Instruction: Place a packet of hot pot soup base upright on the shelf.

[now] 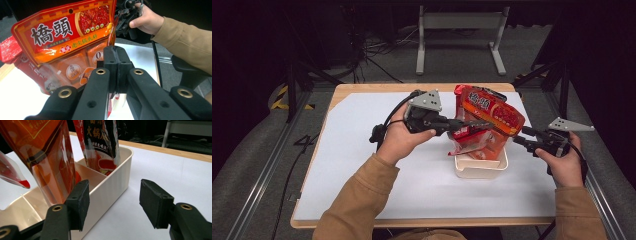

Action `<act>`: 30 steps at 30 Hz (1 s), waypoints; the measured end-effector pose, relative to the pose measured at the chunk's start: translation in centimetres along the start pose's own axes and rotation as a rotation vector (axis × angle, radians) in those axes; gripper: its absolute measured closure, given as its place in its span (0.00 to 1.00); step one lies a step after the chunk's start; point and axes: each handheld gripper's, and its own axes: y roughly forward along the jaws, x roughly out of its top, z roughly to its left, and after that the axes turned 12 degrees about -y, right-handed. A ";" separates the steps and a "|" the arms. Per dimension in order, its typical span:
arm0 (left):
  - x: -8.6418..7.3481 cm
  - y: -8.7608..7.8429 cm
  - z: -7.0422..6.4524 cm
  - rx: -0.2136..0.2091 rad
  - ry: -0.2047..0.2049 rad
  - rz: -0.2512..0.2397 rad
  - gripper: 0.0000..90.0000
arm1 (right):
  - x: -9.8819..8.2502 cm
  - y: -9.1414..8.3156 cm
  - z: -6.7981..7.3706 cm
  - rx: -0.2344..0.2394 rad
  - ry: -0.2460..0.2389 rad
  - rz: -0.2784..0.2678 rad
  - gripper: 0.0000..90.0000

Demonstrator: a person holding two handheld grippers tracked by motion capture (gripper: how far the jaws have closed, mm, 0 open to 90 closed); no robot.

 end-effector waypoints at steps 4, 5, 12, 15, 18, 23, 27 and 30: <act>0.0 0.7 -0.2 0.012 0.011 -0.001 0.99 | 0.1 0.0 0.0 0.002 -0.002 -0.005 0.47; 0.0 0.8 -0.3 0.018 0.016 -0.003 0.99 | 0.2 0.0 0.0 0.002 -0.001 -0.008 0.47; 0.0 2.2 -0.7 0.022 0.044 -0.019 0.99 | 0.3 0.0 -0.1 0.005 -0.009 -0.017 0.47; -0.1 2.8 -0.8 0.030 0.062 -0.021 0.99 | 0.4 0.0 -0.1 0.003 -0.003 -0.020 0.47; -0.3 3.5 -0.9 0.035 0.084 -0.025 0.99 | 0.4 -0.1 -0.1 0.001 -0.006 -0.021 0.47; -0.6 4.4 -0.8 0.020 0.087 -0.020 0.99 | 0.4 -0.1 -0.1 0.004 -0.005 -0.021 0.47; -0.9 5.0 -0.8 0.002 0.079 -0.020 0.99 | 0.4 -0.1 -0.1 0.007 -0.002 -0.024 0.47; -1.0 5.3 -0.7 -0.008 0.082 -0.020 0.99 | 0.4 -0.1 -0.1 0.008 -0.001 -0.023 0.47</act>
